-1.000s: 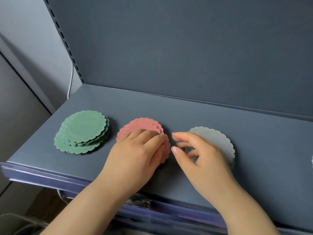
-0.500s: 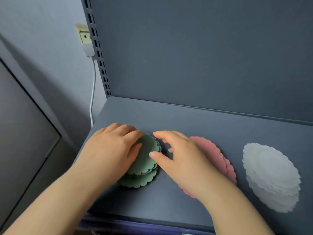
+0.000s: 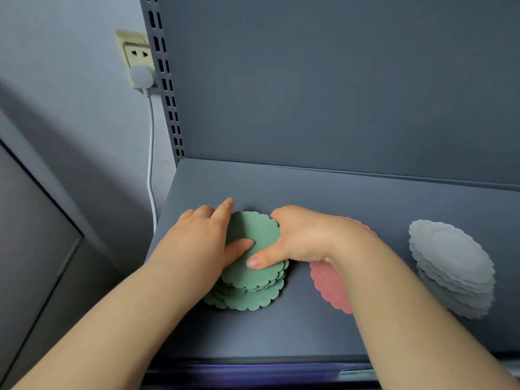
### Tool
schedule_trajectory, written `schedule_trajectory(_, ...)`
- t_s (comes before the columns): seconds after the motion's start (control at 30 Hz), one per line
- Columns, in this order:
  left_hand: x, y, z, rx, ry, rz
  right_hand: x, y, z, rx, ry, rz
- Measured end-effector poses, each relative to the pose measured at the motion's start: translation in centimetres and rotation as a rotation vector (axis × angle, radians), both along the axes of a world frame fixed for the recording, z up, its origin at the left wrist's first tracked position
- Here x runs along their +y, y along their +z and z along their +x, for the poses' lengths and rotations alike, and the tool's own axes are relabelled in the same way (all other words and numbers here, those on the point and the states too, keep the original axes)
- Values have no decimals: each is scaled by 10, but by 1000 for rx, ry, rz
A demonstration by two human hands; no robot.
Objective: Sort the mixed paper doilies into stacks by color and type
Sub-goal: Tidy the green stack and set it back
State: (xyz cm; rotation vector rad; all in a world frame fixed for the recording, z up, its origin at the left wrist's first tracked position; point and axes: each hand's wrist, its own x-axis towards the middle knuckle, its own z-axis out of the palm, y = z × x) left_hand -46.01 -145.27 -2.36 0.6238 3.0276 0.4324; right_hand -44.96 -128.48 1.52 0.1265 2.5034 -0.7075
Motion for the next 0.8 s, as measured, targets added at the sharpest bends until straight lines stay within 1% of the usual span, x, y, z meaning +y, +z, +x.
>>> schedule_trajectory(0.07, -4, 1, -1, -37, 19, 34, -3, -2, 9, 84, -35, 2)
schedule_trajectory(0.13, -8, 4, 0, -110, 15, 125, -4, -6, 20, 160, -76, -40)
schedule_trajectory(0.17, -11, 6, 1, -161, 5, 202, -4, -7, 25, 185, -98, -100)
schedule_trajectory(0.23, -16, 14, 5, -265, -25, 423, -4, -8, 36, 248, -133, -240)
schedule_trajectory(0.27, -17, 19, 8, -278, -37, 540, -4, -8, 41, 307, -140, -280)
schedule_trajectory(0.33, -16, 28, 15, -203, -65, 736, -4, -5, 48, 507, -165, -294)
schedule_trajectory(0.4, -10, 36, 22, -111, -136, 839, -3, -5, 50, 696, -215, -309)
schedule_trajectory(0.43, -6, 37, 24, -87, -175, 838, -2, -6, 51, 731, -242, -330)
schedule_trajectory(0.5, 0, 33, 27, -101, -213, 783, -1, -12, 52, 696, -271, -367)
schedule_trajectory(0.57, 4, 24, 27, -88, -189, 735, -1, -22, 54, 635, -263, -388)
schedule_trajectory(0.6, 5, 20, 27, -69, -158, 734, -3, -26, 55, 641, -268, -412)
schedule_trajectory(0.67, 4, 15, 29, -71, -116, 741, -7, -31, 56, 695, -288, -462)
schedule_trajectory(0.73, 2, 14, 33, -116, -133, 743, -12, -33, 58, 754, -291, -461)
schedule_trajectory(0.8, -3, 17, 35, -159, -176, 781, -14, -35, 59, 766, -277, -471)
